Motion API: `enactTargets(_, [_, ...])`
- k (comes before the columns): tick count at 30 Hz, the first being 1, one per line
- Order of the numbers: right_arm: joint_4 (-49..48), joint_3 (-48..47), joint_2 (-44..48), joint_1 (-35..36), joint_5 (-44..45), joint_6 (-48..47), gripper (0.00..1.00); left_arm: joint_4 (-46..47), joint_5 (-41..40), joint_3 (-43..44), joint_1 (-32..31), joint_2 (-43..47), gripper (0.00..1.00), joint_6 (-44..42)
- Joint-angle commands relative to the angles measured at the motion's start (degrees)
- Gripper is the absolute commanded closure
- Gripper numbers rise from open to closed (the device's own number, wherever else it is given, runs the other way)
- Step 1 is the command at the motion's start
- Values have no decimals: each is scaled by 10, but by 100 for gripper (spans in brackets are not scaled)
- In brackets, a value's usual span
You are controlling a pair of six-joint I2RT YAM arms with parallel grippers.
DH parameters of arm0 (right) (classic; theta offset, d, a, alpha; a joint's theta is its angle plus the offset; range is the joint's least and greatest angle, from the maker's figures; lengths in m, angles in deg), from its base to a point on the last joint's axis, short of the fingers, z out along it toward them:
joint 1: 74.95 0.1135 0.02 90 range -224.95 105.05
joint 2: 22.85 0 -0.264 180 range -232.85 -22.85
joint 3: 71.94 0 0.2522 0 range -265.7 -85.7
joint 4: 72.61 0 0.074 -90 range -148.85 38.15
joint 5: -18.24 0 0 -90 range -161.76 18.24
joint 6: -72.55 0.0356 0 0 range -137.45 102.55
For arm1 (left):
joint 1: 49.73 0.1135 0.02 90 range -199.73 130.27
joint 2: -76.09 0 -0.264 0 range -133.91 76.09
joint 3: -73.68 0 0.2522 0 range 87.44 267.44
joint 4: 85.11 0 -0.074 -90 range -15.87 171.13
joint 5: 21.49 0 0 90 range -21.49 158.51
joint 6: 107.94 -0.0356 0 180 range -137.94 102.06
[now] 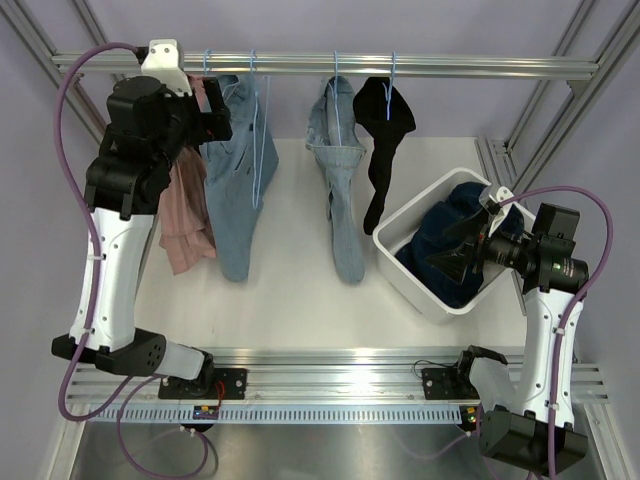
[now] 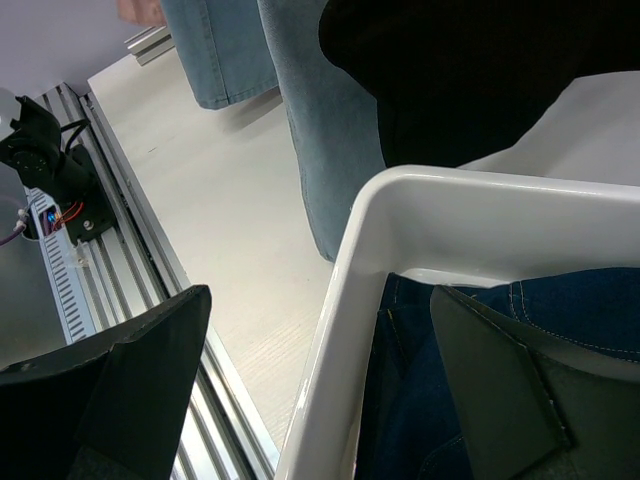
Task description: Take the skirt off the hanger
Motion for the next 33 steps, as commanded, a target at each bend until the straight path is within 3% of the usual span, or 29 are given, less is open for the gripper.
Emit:
enactTargets(1, [-4, 1, -3, 0, -19, -10, 0, 49, 51, 15, 9, -8, 7, 1])
enactTargets(9, [0, 2, -5, 0, -18, -13, 1, 62, 13, -3, 30, -44, 9, -12])
enactTargets(18, [5, 0, -9, 0, -21, -19, 0, 77, 56, 11, 60, -105, 31, -14])
enactTargets(23, [13, -1, -10, 0, -25, -26, 1, 96, 75, -32, 60, -110, 41, -28])
enactTargets(27, [21, -3, -12, 0, -28, -37, 0, 130, 80, -56, 60, -106, 62, -45])
enactTargets(30, [25, -3, -12, 0, -31, -45, 0, 144, 80, -61, 60, -106, 85, -52])
enactTargets(31, [32, -4, -14, 0, -32, -54, 1, 148, 82, -62, 60, -102, 97, -53])
enactTargets(33, [41, -6, -15, 0, -40, -74, 0, 166, 89, -70, 59, -94, 100, -56])
